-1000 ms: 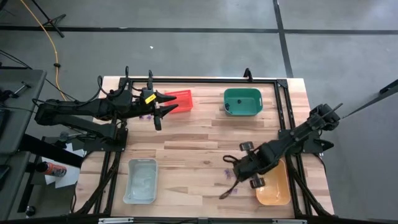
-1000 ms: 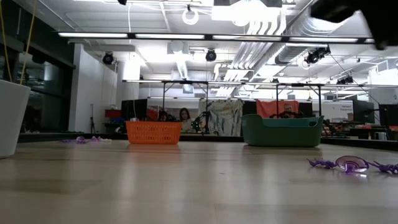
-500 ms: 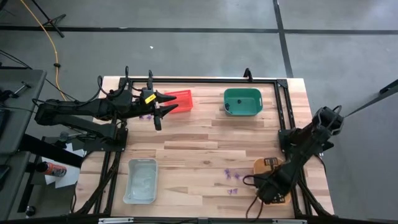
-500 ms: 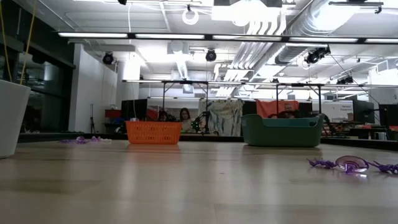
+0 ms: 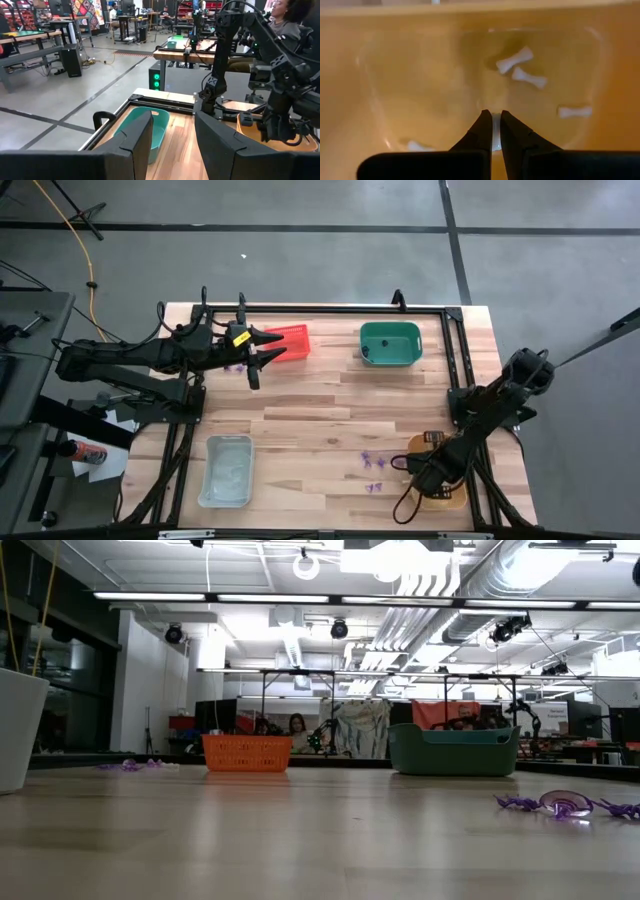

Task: Sort Halloween decoration
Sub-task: Put the white bone toy into the yellow bin

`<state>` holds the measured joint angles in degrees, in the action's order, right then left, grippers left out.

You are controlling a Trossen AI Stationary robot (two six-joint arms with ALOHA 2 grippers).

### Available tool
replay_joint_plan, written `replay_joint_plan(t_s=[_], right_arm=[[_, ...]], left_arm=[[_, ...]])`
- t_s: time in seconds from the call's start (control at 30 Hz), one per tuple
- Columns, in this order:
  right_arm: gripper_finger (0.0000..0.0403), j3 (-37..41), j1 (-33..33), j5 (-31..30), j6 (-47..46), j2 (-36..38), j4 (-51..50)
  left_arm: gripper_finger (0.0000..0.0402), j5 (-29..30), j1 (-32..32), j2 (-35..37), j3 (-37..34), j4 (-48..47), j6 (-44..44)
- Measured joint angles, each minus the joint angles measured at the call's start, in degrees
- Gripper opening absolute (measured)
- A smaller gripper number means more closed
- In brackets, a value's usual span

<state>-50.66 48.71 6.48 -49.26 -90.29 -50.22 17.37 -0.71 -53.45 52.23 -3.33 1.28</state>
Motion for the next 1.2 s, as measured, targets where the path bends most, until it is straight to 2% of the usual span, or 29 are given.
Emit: replay_joint_plan(t_s=[0.17, 0.63, 0.9, 1.2], right_arm=[[0.0012, 2.8, 0.0, 0.7, 0.7, 0.1, 4.5], [0.0012, 2.8, 0.1, 0.0, 3.2, 0.1, 5.1], [0.0032, 2.8, 0.1, 1.5, 6.0, 0.1, 5.1], [0.0063, 2.8, 0.1, 2.9, 4.2, 0.1, 5.0]], left_arm=[[0.0136, 0.0, 0.0, 0.0, 0.0, 0.1, 0.0], [0.0136, 1.5, 0.0, 0.0, 0.0, 0.1, 0.0], [0.0136, 1.5, 0.0, 0.0, 0.0, 0.0, 0.0], [0.0136, 1.5, 0.0, 0.0, 0.0, -0.1, 0.0]])
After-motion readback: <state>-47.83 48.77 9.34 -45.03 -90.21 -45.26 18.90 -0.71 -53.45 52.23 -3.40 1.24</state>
